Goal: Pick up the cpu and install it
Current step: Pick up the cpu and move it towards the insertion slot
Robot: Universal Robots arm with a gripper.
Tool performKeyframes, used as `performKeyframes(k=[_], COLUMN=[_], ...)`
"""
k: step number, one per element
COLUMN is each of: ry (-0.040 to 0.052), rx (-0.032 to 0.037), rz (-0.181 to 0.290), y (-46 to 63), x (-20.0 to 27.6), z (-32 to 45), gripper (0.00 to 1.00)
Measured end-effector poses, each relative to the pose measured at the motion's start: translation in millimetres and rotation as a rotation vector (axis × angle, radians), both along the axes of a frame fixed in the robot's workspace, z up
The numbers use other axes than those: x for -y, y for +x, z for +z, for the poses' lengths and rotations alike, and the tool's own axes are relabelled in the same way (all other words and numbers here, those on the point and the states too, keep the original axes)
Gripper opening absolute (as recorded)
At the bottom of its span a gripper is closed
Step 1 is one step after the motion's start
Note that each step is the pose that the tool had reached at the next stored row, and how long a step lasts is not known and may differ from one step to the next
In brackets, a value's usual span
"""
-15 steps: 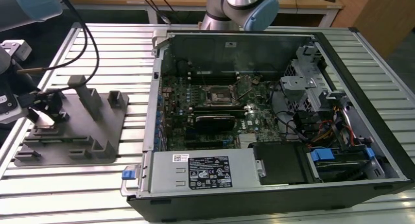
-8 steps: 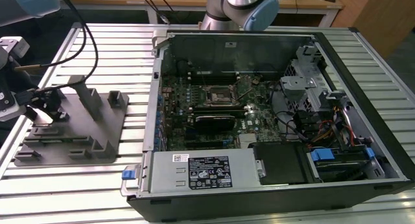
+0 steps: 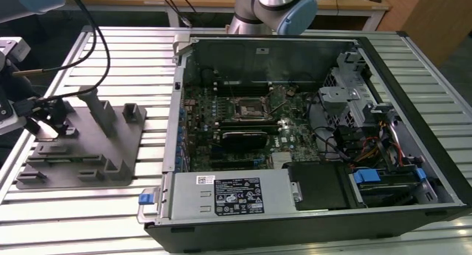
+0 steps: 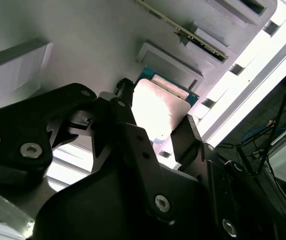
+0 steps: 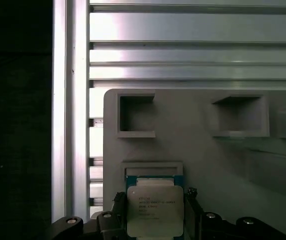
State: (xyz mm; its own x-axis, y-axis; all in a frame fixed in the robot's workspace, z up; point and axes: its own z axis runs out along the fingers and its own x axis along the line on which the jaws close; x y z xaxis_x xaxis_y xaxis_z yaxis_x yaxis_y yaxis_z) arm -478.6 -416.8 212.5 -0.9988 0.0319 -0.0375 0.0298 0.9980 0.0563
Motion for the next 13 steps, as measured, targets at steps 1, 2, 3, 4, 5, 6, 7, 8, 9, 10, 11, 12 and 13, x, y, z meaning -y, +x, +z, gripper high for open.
performKeyframes(k=[1,2,3,4,5,6,7,8,9,10,11,12,13], ry=[0.0002,0.0003,0.0005,0.0007,0.0009,0.0011,0.0014,0.0015,0.0016,0.0016,0.0016,0.0016,0.0016], rx=[0.0001,0.0001,0.0003,0.0004,0.0005,0.0005,0.0007,0.0008,0.0009,0.0009,0.001,0.0011,0.0012], rz=[0.0,0.0,0.0,0.0,0.0,0.0,0.0,0.0,0.0,0.0,0.0,0.0,0.0], y=[0.0,0.0,0.0,0.0,0.0,0.0,0.0,0.0,0.0,0.0,0.0,0.0,0.0], x=[0.0,0.0,0.0,0.0,0.0,0.0,0.0,0.0,0.0,0.0,0.0,0.0,0.0], z=[1.2,2.2,3.2,4.1,5.1,5.9,6.7,7.5,8.2,8.9,9.5,10.1,10.6], gripper=[0.54,0.54,0.54,0.54,0.54,0.54,0.54,0.54,0.54,0.54,0.54,0.54,0.54])
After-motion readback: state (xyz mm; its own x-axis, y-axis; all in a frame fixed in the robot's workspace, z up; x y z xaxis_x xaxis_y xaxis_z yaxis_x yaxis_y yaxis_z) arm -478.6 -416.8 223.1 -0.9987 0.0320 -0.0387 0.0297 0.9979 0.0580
